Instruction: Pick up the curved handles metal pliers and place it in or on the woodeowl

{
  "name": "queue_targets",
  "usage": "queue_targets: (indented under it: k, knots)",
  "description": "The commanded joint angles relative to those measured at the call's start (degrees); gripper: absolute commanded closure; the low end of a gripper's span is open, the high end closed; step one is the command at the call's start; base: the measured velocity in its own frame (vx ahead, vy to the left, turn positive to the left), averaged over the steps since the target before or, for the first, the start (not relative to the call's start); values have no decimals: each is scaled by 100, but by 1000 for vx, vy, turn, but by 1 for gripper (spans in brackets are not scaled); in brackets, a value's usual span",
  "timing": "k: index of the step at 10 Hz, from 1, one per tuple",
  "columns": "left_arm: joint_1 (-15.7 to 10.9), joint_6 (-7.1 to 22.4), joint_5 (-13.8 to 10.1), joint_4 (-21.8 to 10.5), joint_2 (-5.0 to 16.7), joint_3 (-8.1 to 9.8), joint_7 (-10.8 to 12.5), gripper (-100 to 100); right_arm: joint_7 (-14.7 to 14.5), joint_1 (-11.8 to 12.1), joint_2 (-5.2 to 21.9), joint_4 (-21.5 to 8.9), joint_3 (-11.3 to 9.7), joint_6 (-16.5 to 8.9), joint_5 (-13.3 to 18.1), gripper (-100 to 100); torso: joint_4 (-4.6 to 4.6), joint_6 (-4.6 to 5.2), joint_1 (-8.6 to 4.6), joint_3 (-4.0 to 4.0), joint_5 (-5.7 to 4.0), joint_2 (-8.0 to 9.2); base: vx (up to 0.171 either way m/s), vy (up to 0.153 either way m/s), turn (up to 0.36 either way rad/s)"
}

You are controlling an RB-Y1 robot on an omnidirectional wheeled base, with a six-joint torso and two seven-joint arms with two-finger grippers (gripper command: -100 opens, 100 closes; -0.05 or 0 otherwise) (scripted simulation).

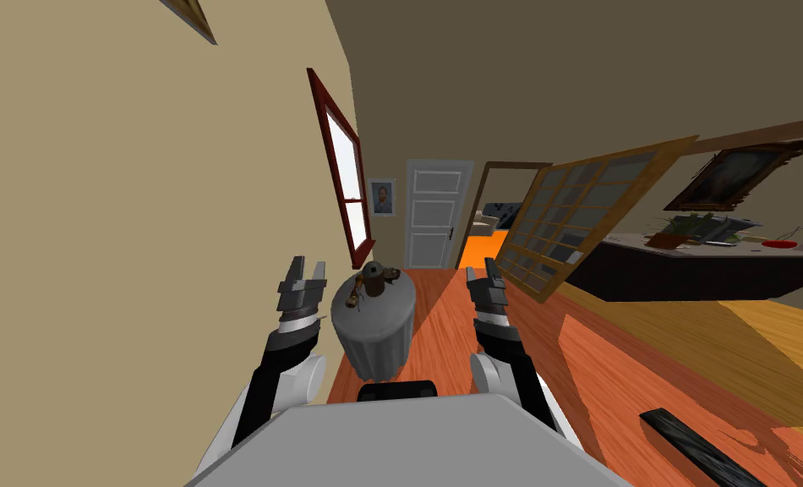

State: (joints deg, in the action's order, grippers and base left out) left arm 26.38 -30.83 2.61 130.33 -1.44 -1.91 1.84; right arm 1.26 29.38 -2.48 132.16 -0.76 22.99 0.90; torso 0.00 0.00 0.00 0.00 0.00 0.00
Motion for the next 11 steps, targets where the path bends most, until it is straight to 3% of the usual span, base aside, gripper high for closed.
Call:
queue_targets:
  k: [1,6,11]
  knots:
    - [-24,17,21,-60,192,-29,-20,-100,0,0,0,0,0,0,0,0,0,0,0,0,0,0,-1,7,-7]
    - [-205,148,183,-523,921,-252,-179,-100,0,0,0,0,0,0,0,0,0,0,16,1,4,3,-11,32,-19]
    - [-511,379,455,-1294,1555,-593,-439,-100,0,0,1,0,0,0,0,0,1,0,21,3,5,5,-21,46,-40]
